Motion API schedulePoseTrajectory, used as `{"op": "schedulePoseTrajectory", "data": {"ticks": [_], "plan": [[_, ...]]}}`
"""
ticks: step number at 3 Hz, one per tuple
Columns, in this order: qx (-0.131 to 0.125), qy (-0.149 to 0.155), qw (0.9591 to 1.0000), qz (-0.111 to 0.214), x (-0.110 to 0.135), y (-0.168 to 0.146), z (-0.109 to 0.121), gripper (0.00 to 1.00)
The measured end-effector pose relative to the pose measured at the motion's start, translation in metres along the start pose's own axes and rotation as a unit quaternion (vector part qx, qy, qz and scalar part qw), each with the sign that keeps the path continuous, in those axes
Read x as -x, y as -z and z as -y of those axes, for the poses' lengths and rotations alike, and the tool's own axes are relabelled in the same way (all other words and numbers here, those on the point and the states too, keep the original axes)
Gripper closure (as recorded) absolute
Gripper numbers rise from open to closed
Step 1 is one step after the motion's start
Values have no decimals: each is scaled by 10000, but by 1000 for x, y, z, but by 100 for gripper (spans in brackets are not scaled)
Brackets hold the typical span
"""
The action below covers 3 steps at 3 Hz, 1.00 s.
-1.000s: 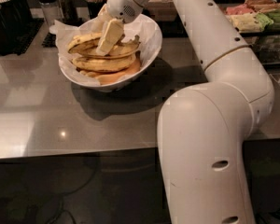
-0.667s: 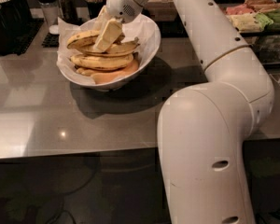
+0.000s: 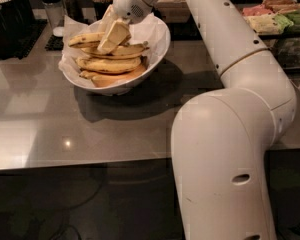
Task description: Pick banana from white bowl
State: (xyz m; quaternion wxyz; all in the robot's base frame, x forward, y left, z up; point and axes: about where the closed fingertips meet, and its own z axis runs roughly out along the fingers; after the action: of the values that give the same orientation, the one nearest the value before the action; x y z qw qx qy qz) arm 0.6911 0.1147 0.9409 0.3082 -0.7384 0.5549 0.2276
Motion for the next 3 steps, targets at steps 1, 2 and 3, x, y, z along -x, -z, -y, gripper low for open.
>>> {"op": "schedulePoseTrajectory", "data": {"ticks": [1, 2, 3], "plan": [[-171, 57, 9998, -30, 2, 11, -2, 100], [-354, 173, 9991, 179, 3, 26, -12, 100], [-582, 360, 9936, 900, -1, 32, -31, 100]]}}
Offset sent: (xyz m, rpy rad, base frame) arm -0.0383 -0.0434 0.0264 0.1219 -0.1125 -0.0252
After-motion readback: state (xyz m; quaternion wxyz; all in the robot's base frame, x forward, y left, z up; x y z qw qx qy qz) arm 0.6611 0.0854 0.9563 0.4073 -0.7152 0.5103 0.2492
